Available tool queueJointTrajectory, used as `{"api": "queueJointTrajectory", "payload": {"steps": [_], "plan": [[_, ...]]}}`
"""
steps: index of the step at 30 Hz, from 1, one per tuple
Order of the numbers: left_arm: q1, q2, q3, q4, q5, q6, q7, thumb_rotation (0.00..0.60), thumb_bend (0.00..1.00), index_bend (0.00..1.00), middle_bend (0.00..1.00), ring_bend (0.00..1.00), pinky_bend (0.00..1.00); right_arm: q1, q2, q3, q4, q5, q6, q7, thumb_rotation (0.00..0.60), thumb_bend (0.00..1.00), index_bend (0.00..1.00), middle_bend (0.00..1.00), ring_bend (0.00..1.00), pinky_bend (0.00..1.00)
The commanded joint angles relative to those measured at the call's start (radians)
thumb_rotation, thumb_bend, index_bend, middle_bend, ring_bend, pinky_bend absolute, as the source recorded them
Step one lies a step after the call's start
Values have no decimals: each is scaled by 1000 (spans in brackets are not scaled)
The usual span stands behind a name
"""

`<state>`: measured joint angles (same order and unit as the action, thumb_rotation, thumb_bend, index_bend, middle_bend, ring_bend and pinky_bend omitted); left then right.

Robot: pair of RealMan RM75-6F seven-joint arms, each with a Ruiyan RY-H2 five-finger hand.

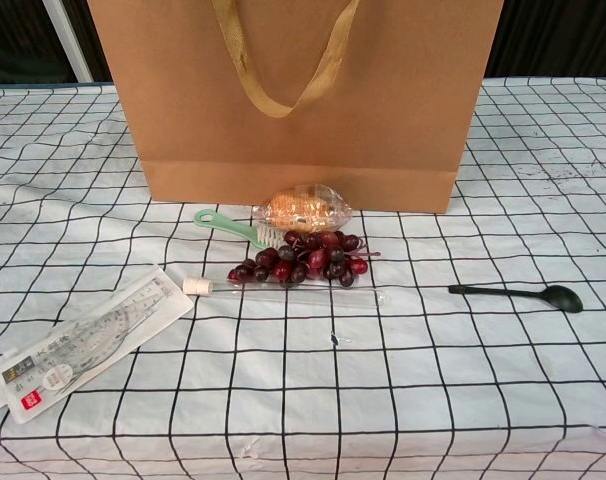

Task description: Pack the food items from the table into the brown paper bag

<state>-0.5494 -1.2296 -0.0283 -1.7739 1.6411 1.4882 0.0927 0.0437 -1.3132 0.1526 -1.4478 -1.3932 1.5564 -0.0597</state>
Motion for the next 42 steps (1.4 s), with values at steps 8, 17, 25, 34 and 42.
{"api": "queueJointTrajectory", "payload": {"steps": [8, 17, 25, 34, 42], "plan": [[34, -212, 79, 341, 88, -99, -169, 600, 35, 160, 210, 151, 248, 5, -13, -2, 12, 2, -11, -3, 600, 231, 206, 214, 307, 298], [-35, -389, 22, 450, 66, -190, -168, 600, 42, 156, 217, 144, 245, 4, -14, 5, 39, 31, -40, 46, 600, 230, 206, 214, 307, 298], [-114, -516, -58, 540, 23, -273, -75, 600, 70, 164, 220, 144, 247, 2, -10, 7, 50, 36, -46, 72, 600, 231, 206, 214, 307, 298], [-171, -608, -102, 627, -25, -328, -40, 600, 70, 185, 224, 144, 247, 0, -10, 12, 47, 37, -38, 79, 600, 233, 206, 215, 307, 298], [-211, -675, -112, 734, -27, -337, -44, 600, 72, 191, 236, 144, 247, 1, -14, 13, 52, 36, -38, 84, 600, 237, 206, 216, 307, 298]]}}
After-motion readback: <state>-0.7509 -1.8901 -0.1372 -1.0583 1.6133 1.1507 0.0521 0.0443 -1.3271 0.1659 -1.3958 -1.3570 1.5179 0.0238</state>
